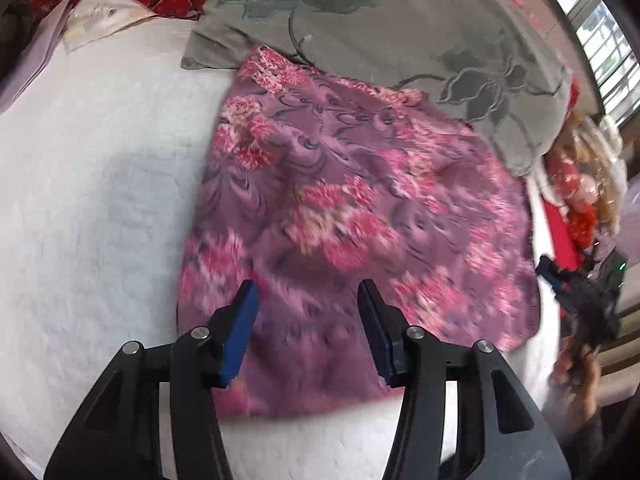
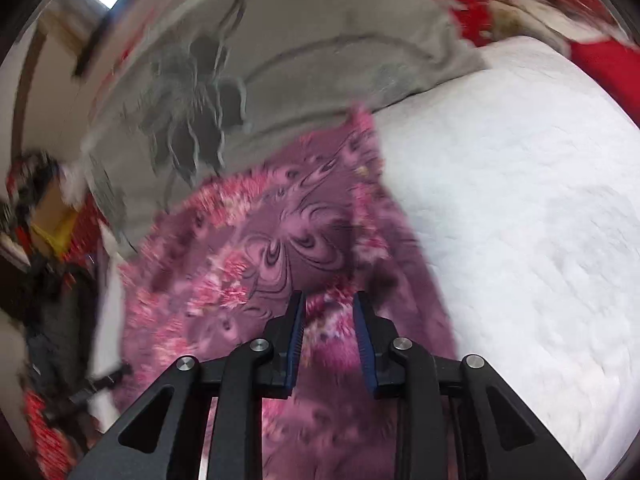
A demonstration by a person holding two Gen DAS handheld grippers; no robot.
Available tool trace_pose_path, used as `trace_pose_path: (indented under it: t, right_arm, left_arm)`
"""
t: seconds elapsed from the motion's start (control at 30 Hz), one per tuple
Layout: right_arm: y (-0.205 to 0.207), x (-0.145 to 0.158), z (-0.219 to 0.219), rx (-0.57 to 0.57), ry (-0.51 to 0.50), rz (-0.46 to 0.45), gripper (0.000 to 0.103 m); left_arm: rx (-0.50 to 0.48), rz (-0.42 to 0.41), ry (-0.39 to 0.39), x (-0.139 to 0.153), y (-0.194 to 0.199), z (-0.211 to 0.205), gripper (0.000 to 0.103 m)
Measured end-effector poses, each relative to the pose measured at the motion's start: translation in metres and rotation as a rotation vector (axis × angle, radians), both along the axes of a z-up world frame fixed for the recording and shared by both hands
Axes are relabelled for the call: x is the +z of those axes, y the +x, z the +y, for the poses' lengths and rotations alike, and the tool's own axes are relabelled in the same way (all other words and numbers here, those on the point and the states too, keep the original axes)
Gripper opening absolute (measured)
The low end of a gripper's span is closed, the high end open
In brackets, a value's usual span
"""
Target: Fold small clothes
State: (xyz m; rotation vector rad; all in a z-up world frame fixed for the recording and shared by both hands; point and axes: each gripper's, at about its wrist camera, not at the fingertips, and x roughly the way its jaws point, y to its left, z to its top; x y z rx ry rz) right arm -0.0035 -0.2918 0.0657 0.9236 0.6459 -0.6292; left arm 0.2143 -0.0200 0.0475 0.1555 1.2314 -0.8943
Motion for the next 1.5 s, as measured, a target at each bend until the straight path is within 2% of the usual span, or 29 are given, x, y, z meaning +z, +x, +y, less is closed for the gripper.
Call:
trace_pose_path:
  t: [0.03, 0.1, 0.17, 0.2, 0.23, 0.3, 0.37, 0.4, 0.47, 0.5, 0.53, 0.6, 0.67, 0.7, 0.8, 0.87, 0.93, 1.0, 1.07, 1.1, 1.2, 1.3, 1.4, 1.5]
  right_arm:
    - [-0.015, 0.0, 0.002, -0.03, -0.009, 0.018, 0.04]
    - [-0.037, -0.007, 0.008, -0.069, -0.007, 0.056, 0.042]
    - [-0.04, -0.019, 0.014, -0.045, 0.043, 0.082, 0.042]
    - [-0.036, -0.024, 0.02, -0.016, 0.05, 0.109, 0.031]
    - [-0.033, -0.024, 0.024, 0.013, 0.03, 0.105, 0.006]
    - [-0.041, -0.008, 0.032, 0.019, -0.053, 0.049, 0.006]
    - [-0.054, 0.002, 0.033, -0.028, -0.083, -0.002, 0.006]
    - [-0.058, -0.001, 0.031, -0.051, -0.073, 0.01, 0.005]
    - [-0.058, -0.02, 0.024, -0.056, -0.026, 0.092, 0.004]
    - [-0.057, -0.031, 0.023, -0.045, 0.005, 0.139, 0.004]
    - [-0.055, -0.031, 0.025, -0.043, -0.001, 0.144, 0.004]
    - [-0.056, -0.014, 0.031, -0.083, -0.046, 0.161, 0.014]
    - [-0.054, 0.004, 0.04, -0.088, -0.092, 0.11, 0.014]
    - [-0.051, 0.014, 0.045, -0.074, -0.119, 0.072, 0.014]
    - [-0.029, 0.026, 0.054, -0.035, -0.144, 0.046, 0.019]
    - [-0.014, 0.019, 0.059, -0.016, -0.139, 0.067, 0.019]
    - [0.0, 0.0, 0.064, 0.004, -0.129, 0.133, 0.019]
    - [0.007, -0.026, 0.069, 0.018, -0.096, 0.241, 0.019]
    - [0.005, -0.022, 0.075, -0.003, -0.146, 0.221, 0.02]
    - [0.007, -0.019, 0.074, -0.001, -0.126, 0.23, 0.022]
    - [0.007, 0.001, 0.065, -0.039, -0.166, 0.171, 0.024]
    - [0.015, 0.025, 0.037, -0.097, -0.207, 0.114, 0.036]
    - [0.028, 0.028, 0.008, -0.124, -0.208, 0.117, 0.036]
    - [0.043, 0.015, -0.013, -0.129, -0.219, 0.165, 0.035]
  left_arm:
    - [0.009, 0.014, -0.008, 0.0, 0.0, 0.005, 0.05]
    - [0.027, 0.052, -0.008, -0.009, -0.003, 0.011, 0.05]
    - [0.048, 0.088, 0.016, -0.02, -0.005, 0.013, 0.05]
    - [0.058, 0.093, 0.02, -0.023, -0.005, 0.016, 0.05]
    - [0.067, 0.09, 0.013, -0.022, -0.006, 0.018, 0.05]
    - [0.078, 0.098, 0.009, -0.02, -0.008, 0.023, 0.05]
    - [0.077, 0.108, 0.005, -0.022, -0.01, 0.03, 0.05]
    - [0.069, 0.099, 0.01, -0.024, -0.01, 0.031, 0.05]
    - [0.06, 0.092, 0.022, -0.023, -0.01, 0.034, 0.049]
    - [0.062, 0.092, 0.025, -0.02, -0.011, 0.037, 0.049]
    - [0.063, 0.094, 0.018, -0.014, -0.012, 0.041, 0.049]
    - [0.057, 0.095, -0.043, 0.002, -0.014, 0.049, 0.049]
    - [0.052, 0.064, -0.066, 0.016, -0.015, 0.045, 0.05]
    - [0.05, 0.045, -0.061, 0.02, -0.016, 0.041, 0.05]
    - [0.052, 0.01, -0.02, 0.016, -0.013, 0.027, 0.05]
    - [0.058, 0.032, 0.036, -0.004, -0.01, 0.019, 0.05]
    - [0.058, 0.066, 0.099, -0.026, -0.007, 0.013, 0.05]
    - [0.051, 0.041, 0.082, -0.029, -0.008, 0.015, 0.05]
    - [0.033, 0.03, 0.074, -0.021, -0.011, 0.016, 0.05]
    - [0.024, 0.033, 0.062, -0.018, -0.011, 0.016, 0.05]
    - [0.0, 0.014, -0.018, 0.005, -0.005, 0.013, 0.05]
    - [0.007, -0.018, -0.046, 0.021, 0.012, -0.007, 0.051]
    - [0.023, -0.027, -0.023, 0.018, 0.032, -0.032, 0.051]
    - [0.039, -0.017, 0.043, -0.007, 0.047, -0.056, 0.051]
